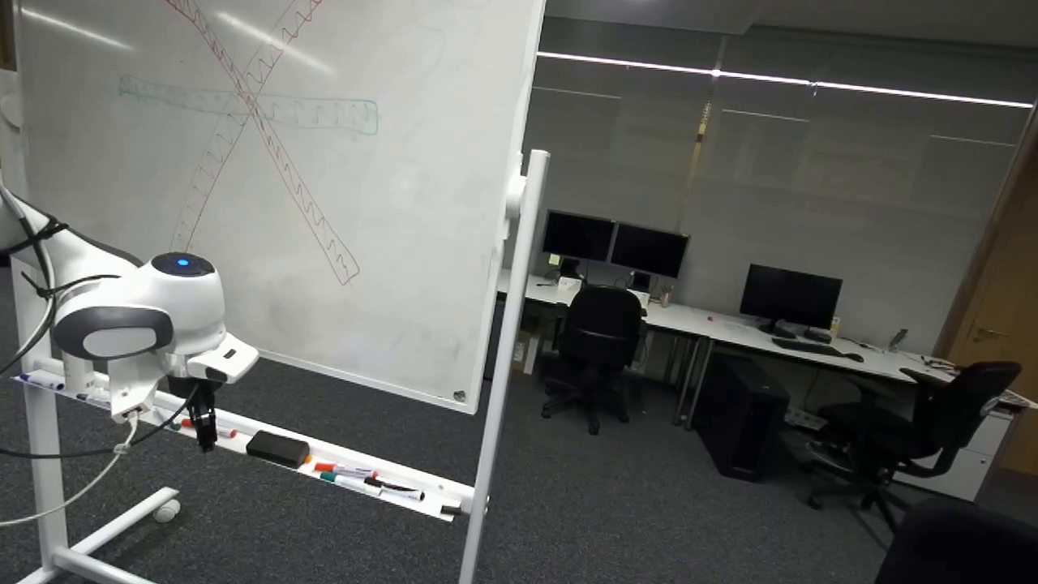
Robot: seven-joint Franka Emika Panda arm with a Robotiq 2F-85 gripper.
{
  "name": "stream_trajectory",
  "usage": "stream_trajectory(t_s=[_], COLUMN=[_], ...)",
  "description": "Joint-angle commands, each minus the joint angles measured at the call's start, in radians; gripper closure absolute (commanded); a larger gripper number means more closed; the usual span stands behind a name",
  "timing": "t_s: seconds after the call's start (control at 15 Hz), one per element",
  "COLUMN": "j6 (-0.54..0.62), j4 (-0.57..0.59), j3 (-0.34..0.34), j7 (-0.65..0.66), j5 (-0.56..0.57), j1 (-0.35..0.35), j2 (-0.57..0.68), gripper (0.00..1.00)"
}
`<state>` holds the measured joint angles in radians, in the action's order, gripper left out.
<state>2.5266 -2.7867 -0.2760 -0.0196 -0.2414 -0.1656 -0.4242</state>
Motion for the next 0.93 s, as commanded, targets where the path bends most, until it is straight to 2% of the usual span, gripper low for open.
stream_trajectory(t_s=[0.0,0.27,0.53,0.87], j6=[-0.004,-0.004,0.157,0.264], j4=[0.001,0.001,0.038,0.097], j3=[0.01,0.013,0.06,0.094], j7=[-0.002,-0.001,0.205,0.395], j5=[-0.004,-0.004,-0.128,-0.287], j1=[-0.009,-0.009,0.014,0.051], j2=[0.0,0.0,0.126,0.286], gripper=[0.0,0.0,0.0,0.0])
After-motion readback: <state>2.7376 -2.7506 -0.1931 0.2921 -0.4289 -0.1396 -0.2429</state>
